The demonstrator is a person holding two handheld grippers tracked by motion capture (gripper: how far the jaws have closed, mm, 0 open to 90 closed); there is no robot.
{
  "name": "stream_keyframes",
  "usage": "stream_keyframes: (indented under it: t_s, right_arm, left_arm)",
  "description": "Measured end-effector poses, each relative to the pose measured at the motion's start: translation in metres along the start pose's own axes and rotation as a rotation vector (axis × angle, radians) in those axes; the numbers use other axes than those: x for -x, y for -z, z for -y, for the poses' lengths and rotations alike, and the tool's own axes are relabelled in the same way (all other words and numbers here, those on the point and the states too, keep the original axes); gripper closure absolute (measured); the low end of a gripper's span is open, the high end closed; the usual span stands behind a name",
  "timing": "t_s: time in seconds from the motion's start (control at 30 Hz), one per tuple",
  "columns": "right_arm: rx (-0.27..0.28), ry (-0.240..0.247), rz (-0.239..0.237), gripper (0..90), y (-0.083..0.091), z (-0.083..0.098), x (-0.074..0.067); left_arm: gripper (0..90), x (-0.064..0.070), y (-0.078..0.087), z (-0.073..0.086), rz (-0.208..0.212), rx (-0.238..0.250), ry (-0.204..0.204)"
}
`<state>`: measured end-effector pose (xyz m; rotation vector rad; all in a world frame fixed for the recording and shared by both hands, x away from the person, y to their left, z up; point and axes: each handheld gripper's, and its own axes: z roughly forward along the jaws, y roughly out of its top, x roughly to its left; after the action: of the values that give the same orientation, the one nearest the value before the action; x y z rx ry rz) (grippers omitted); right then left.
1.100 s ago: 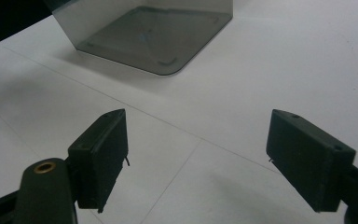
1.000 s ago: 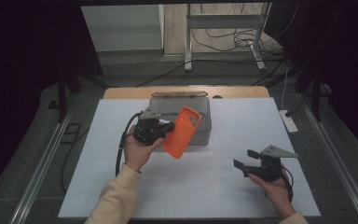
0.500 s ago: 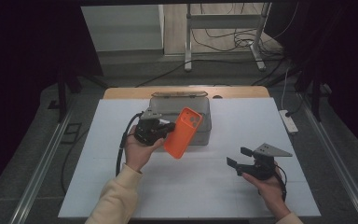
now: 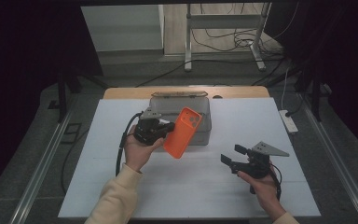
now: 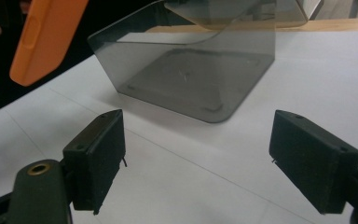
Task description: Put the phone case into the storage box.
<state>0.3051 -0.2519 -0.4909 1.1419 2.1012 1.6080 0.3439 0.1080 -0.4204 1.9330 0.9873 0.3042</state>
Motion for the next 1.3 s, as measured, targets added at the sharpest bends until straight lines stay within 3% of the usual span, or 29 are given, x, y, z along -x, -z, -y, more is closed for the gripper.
stream_keyframes:
  t_s: [0.37, 0.93, 1.3]
  right_arm:
    - [0.007, -0.023, -0.053, 19.3, -0.012, -0.006, -0.018]
    - [0.044, -0.034, -0.074, 19.9, -0.031, -0.013, -0.043]
    - [0.064, -0.028, -0.082, 20.1, -0.036, -0.016, -0.049]
  left_arm:
    - [88.9, -0.001, 0.000, 0.001, -0.005, 0.001, 0.002]
    - [88.9, -0.001, -0.001, 0.001, -0.004, 0.004, 0.005]
    - [88.9, 0.000, -0.001, 0.001, -0.007, 0.005, 0.003]
